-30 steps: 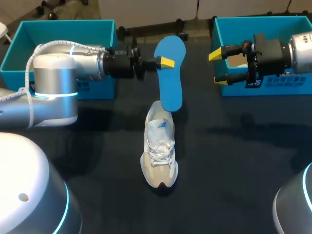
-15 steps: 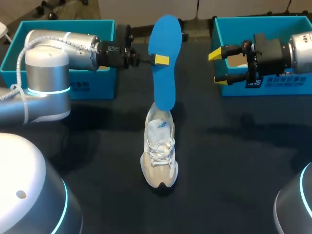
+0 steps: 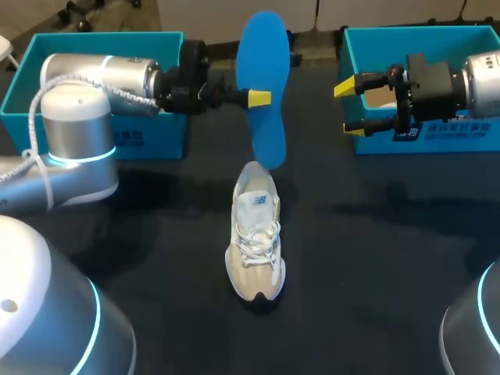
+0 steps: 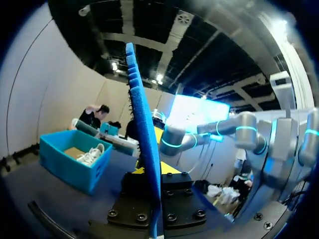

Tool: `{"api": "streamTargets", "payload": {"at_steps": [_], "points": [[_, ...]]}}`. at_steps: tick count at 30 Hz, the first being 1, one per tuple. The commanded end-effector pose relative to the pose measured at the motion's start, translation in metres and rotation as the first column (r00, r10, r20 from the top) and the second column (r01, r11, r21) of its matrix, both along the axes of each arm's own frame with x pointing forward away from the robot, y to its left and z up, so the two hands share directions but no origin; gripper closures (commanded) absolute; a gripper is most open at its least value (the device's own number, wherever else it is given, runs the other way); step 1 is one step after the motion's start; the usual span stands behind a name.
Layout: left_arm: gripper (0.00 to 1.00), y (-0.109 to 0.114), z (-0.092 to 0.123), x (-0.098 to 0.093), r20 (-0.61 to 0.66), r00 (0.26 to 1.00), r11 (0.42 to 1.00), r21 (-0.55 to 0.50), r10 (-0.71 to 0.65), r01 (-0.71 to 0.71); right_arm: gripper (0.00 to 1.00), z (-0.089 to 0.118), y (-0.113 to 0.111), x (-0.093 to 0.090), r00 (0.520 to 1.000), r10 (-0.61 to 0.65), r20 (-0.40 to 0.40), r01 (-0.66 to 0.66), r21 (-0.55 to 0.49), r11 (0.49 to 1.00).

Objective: Take the shoe out of the shoebox, open the shoe tongue, remove and reinsert the insole, then place the shoe into the shoebox

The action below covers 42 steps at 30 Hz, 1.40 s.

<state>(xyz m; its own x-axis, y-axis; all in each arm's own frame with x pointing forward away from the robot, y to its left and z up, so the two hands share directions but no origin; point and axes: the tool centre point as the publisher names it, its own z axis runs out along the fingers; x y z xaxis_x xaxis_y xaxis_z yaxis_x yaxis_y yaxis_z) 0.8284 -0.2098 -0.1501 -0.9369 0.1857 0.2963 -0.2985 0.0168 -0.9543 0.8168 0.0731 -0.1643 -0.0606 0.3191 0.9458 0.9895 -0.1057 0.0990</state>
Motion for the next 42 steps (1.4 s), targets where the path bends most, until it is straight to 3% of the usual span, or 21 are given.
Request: {"api": "streamTargets", "payload": {"at_steps": [1,6,25,29,31,36,37,42], "points": [[1.00,-0.001,-0.001,0.000,0.593,0.805,1.000,-0.008,-0.013,0.022,0.00,0.000,0.001,0.001,1.000,-0.001,-0.001,0.001,-0.001,1.000],[1.00,0.000,0.001,0.003,0.780,0.622,0.997,-0.080,0.064,-0.003,0.00,0.000,0.001,0.001,1.000,-0.001,-0.001,0.001,-0.001,1.000],[1.00,0.001,0.001,0.003,0.790,0.609,0.997,-0.081,0.074,-0.016,0.00,0.000,0.001,0.001,1.000,-0.001,-0.001,0.001,-0.001,1.000],[1.00,0.004,0.002,0.006,0.890,0.449,0.995,-0.098,0.084,0.008,0.00,0.000,0.001,0.001,1.000,-0.001,-0.001,0.001,-0.001,1.000],[1.00,0.005,0.004,0.007,0.899,0.427,0.993,-0.117,0.100,0.015,0.00,0.000,0.001,0.001,1.000,-0.001,-0.001,0.001,-0.001,1.000],[1.00,0.006,0.005,0.009,0.976,0.194,0.993,-0.113,0.104,0.038,0.00,0.000,0.001,0.001,1.000,-0.001,-0.001,0.001,-0.001,1.000],[1.00,0.006,0.005,0.009,0.988,0.116,0.993,-0.109,0.103,0.041,0.00,0.000,0.001,0.001,1.000,-0.001,-0.001,0.001,-0.001,1.000],[1.00,0.007,0.003,0.011,0.989,-0.077,0.992,-0.123,0.125,0.024,0.00,0.000,0.001,0.001,1.000,-0.001,-0.001,0.001,-0.001,1.000]]}}
